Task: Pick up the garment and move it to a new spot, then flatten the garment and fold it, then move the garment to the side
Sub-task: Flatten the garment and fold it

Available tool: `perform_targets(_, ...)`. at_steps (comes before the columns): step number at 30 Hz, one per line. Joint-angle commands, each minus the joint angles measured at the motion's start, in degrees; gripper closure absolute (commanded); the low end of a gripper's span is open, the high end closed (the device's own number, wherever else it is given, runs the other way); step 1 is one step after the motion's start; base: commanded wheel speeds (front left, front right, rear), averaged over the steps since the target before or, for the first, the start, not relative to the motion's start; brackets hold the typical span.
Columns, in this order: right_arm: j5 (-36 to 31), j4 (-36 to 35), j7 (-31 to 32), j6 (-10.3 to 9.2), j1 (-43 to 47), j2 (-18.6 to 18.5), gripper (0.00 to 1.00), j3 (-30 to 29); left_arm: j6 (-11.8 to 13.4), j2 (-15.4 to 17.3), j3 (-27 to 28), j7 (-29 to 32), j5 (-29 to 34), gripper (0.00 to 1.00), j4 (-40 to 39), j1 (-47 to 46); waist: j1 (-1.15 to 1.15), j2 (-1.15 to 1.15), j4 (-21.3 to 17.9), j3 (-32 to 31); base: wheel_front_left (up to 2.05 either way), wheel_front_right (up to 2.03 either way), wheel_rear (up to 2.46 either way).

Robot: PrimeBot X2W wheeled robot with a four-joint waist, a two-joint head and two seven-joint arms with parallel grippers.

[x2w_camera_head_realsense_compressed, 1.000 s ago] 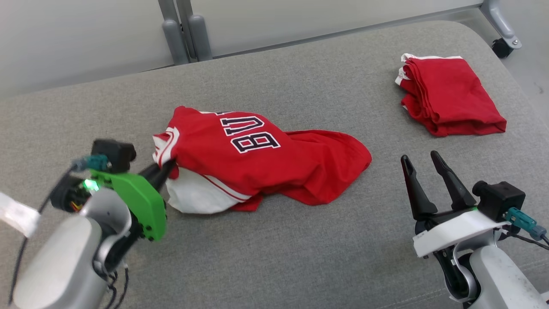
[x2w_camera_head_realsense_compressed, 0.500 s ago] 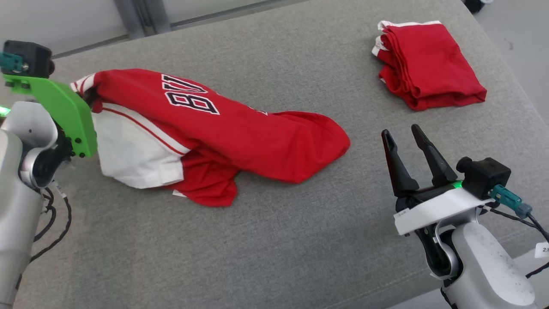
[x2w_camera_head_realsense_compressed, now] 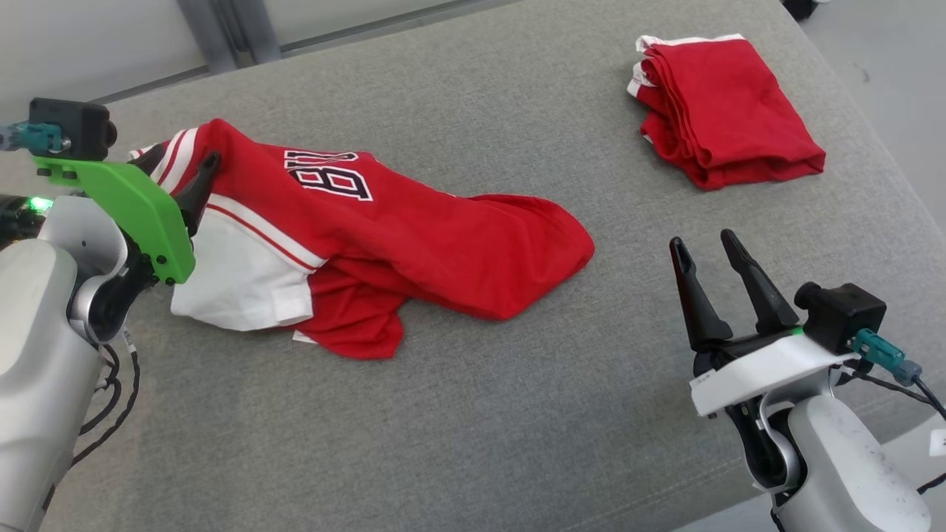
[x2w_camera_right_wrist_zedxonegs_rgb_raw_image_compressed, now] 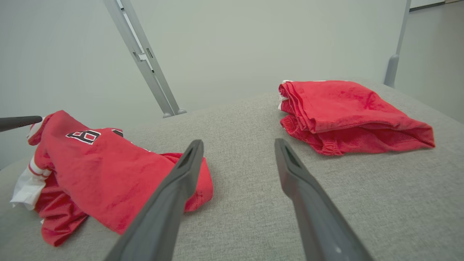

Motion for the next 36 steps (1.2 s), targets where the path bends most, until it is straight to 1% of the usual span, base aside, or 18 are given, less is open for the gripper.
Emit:
perform_targets(1, -0.31, 0.0, -0.16, -0.07, 1.07, -0.2, 0.0, -0.24, -0.16, 0.97, -0.29, -1.41, -1.1, 0.0, -1.16, 1.54, 0.0, 0.0, 4.28, -4.12, 0.0, 0.0, 0.0)
perform_targets(5, -0.37, -0.22, -0.16, -0.07, 2.42, -0.26, 0.0, -0.55, -0.13, 2.7, -0.32, -5.5, -1.62, 0.0, -4.4, 4.82, 0.0, 0.0, 6.47, -5.76, 0.0, 0.0, 0.0)
perform_targets(9, -0.41, -0.67, -0.16, -0.07, 3.62, -0.36, 0.0, -1.45, 1.91, 2.83, 0.84, -9.99, -1.95, 0.0, -8.26, 9.76, 0.0, 0.0, 8.23, -6.51, 0.0, 0.0, 0.0)
perform_targets(11, -0.35, -0.65, -0.16, -0.07, 4.09, -0.48, 0.0, -1.43, 2.5, 2.64, 0.98, -10.2, -3.08, 0.0, -9.43, 12.51, 0.0, 0.0, 8.99, -6.6, 0.0, 0.0, 0.0)
perform_targets(14, -0.34, -0.69, -0.16, -0.07, 3.88, -0.87, 0.0, -1.08, 2.1, 2.86, 0.05, -6.3, -5.5, 0.0, -9.69, 14.98, 0.0, 0.0, 9.46, -6.45, 0.0, 0.0, 0.0)
perform_targets(17, -0.17, -0.88, -0.16, -0.07, 2.61, -1.37, 0.0, -0.63, 1.46, 2.91, 0.02, -1.57, -9.03, 0.0, -8.36, 15.13, 0.0, 0.0, 9.23, -5.55, 0.0, 0.0, 0.0)
perform_targets(20, 0.07, -1.18, -0.16, -0.07, 1.22, -1.46, 0.0, 0.1, 0.74, 3.74, -0.9, 3.65, -11.29, 0.0, -6.15, 13.76, 0.0, 0.0, 8.06, -4.05, 0.0, 0.0, 0.0)
perform_targets(24, 0.14, -1.33, -0.16, -0.07, -0.27, -0.89, 0.0, 0.44, 0.13, 4.21, -2.45, 8.43, -13.23, 0.0, -4.17, 11.88, 0.0, 0.0, 5.7, -1.43, 0.0, 0.0, 0.0)
perform_targets(28, 0.14, -1.68, -0.16, -0.07, -1.36, -0.07, 0.0, 0.29, -0.14, 5.28, -4.6, 11.43, -15.56, 0.0, -4.34, 10.3, 0.0, 0.0, 3.39, 1.06, 0.0, 0.0, 0.0)
perform_targets(31, 0.07, -1.84, -0.16, -0.07, -1.86, 0.38, 0.0, 0.18, -0.14, 6.35, -6.09, 12.53, -17.33, 0.0, -5.11, 9.64, 0.0, 0.0, 2.16, 2.4, 0.0, 0.0, 0.0)
perform_targets(36, 0.17, -1.8, -0.16, -0.07, -2.57, 0.63, 0.0, 0.18, -0.15, 8.13, -8.27, 12.34, -21.23, 0.0, -6.24, 8.41, 0.0, 0.0, 0.82, 3.44, 0.0, 0.0, 0.0)
